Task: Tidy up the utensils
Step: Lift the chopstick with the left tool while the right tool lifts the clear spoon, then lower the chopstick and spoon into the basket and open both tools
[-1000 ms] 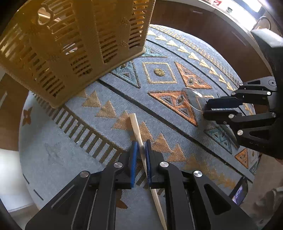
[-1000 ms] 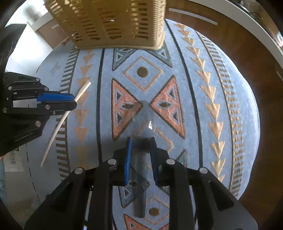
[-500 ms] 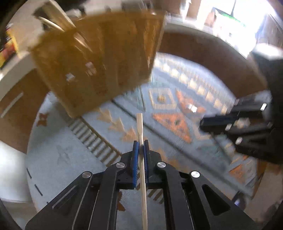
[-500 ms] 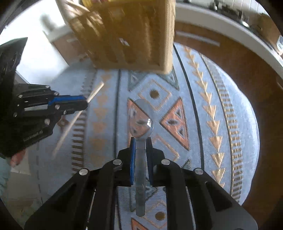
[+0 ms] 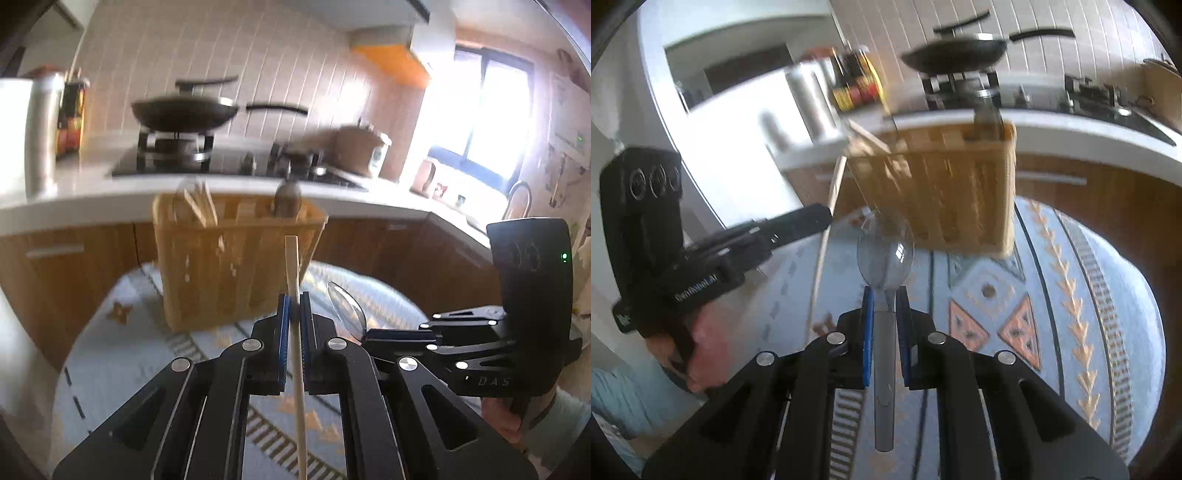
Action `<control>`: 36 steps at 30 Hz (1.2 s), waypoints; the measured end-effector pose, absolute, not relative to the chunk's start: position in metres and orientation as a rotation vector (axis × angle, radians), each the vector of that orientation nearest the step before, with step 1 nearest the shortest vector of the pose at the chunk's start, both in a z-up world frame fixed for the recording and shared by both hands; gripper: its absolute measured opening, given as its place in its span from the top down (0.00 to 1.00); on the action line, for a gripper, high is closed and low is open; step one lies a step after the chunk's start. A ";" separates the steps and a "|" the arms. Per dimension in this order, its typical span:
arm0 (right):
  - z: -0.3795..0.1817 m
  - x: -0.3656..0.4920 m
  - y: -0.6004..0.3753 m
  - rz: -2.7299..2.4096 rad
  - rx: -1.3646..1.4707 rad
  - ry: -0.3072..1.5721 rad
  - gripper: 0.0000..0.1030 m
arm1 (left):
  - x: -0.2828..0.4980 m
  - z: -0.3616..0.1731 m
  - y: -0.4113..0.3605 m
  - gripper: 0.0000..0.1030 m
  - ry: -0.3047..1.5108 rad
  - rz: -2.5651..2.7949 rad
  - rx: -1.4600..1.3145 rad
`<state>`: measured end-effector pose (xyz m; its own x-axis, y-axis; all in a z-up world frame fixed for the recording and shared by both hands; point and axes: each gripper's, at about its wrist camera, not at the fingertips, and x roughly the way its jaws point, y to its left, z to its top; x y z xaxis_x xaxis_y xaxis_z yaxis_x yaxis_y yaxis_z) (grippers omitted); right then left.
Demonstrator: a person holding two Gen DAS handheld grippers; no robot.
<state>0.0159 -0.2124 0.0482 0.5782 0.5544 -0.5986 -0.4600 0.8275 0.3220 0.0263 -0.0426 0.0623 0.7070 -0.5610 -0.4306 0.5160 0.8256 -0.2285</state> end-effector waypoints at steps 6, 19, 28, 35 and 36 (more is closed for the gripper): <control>0.087 0.011 -0.223 0.606 0.189 0.612 0.90 | 0.021 0.091 -0.037 0.97 0.381 -0.584 -0.125; 0.164 0.074 -0.232 0.468 0.246 0.290 0.90 | 0.072 0.165 -0.031 0.96 0.117 -0.489 -0.272; 0.148 0.122 -0.214 0.254 0.095 0.156 0.90 | 0.115 0.157 -0.052 0.96 -0.031 -0.340 -0.263; 0.117 0.134 -0.203 0.203 0.015 0.140 0.90 | 0.137 0.130 -0.059 0.96 -0.035 -0.267 -0.256; 0.114 0.134 -0.204 0.202 0.014 0.138 0.90 | 0.137 0.127 -0.059 0.96 -0.041 -0.262 -0.256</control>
